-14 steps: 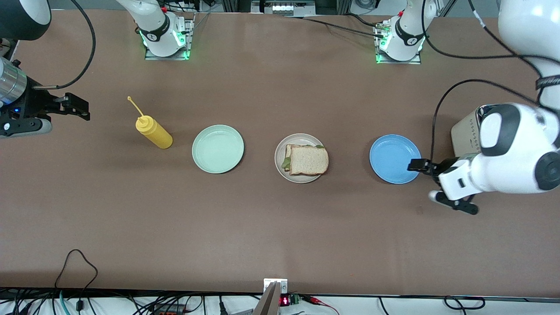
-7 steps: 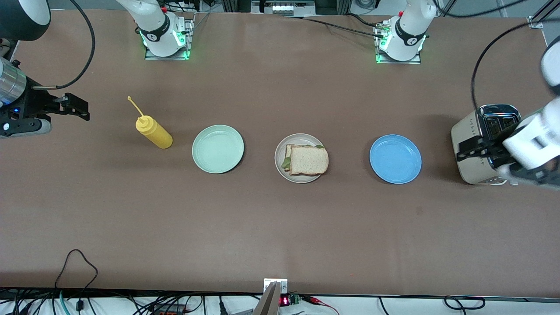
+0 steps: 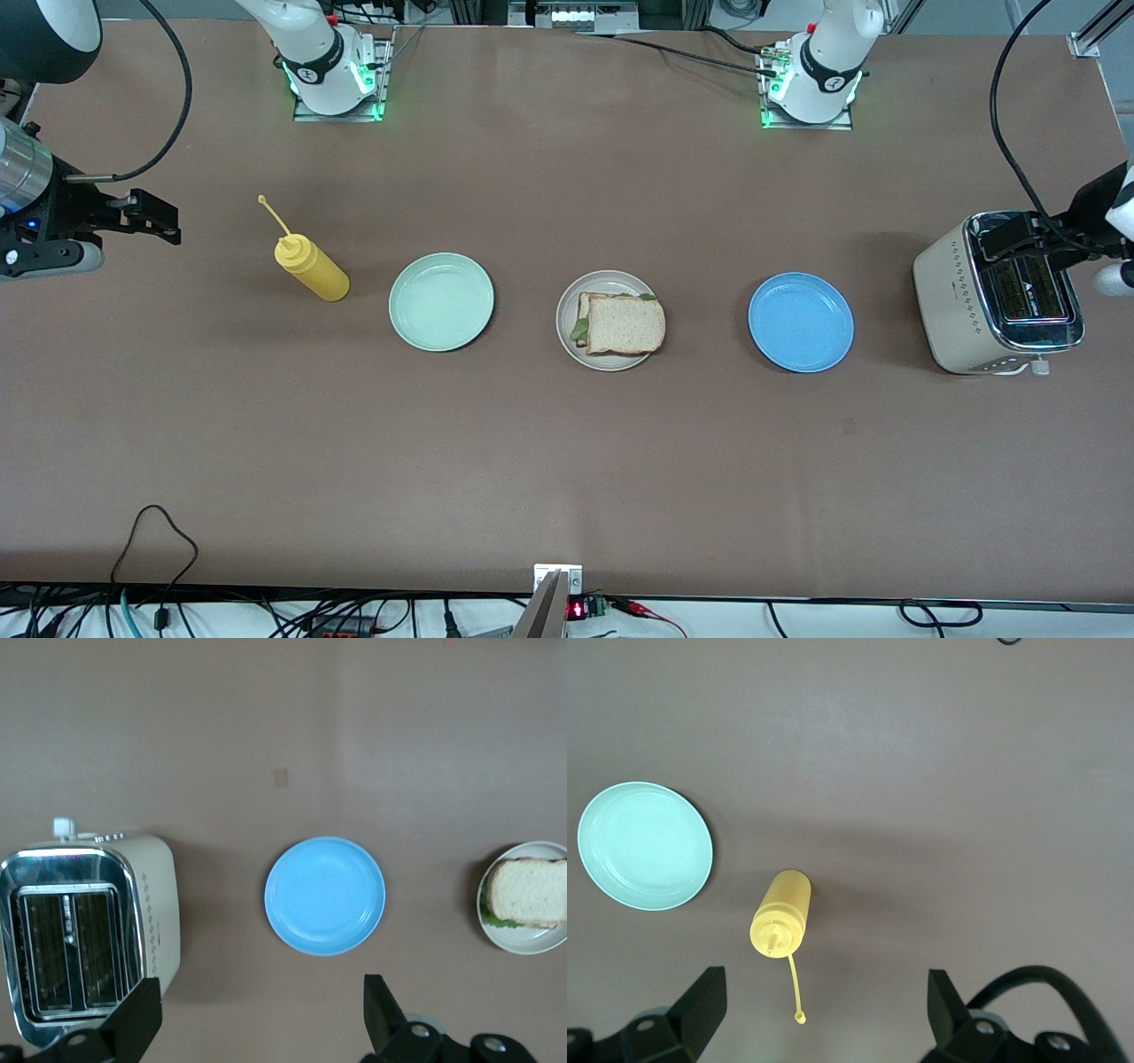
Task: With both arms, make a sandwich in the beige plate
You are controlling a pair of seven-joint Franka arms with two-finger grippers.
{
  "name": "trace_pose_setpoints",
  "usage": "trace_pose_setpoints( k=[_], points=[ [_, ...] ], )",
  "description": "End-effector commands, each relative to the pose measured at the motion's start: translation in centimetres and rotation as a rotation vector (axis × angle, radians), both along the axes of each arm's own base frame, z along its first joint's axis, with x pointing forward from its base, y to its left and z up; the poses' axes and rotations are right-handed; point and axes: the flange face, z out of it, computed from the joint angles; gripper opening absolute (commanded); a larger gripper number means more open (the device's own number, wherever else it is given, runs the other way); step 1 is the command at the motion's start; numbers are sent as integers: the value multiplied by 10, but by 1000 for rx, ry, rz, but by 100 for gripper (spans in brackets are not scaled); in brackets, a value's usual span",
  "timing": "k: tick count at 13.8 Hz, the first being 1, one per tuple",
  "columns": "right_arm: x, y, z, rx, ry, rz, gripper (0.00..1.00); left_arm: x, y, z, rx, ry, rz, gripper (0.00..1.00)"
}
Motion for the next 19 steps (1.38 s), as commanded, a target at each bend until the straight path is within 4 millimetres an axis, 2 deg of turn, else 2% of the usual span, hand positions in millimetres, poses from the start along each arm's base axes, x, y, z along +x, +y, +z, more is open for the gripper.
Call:
trace_pose_setpoints(
  k=[1, 3, 6, 11, 19],
  points=[
    [-5, 1, 2, 13, -9, -11, 100, -19, -7, -8, 24, 34, 10, 100],
    [-5, 2, 2, 12, -9, -9, 100, -25, -13, -9, 29, 34, 0, 100],
    [-5, 0, 3, 13, -11, -14, 100, -29, -15, 1, 30, 6, -2, 100],
    [-5, 5, 2, 83, -10, -55, 100, -57, -15, 10, 31, 16, -15, 100],
    [-5, 4, 2, 81, -7, -58, 100, -63, -14, 13, 59, 37, -16, 100]
  ],
)
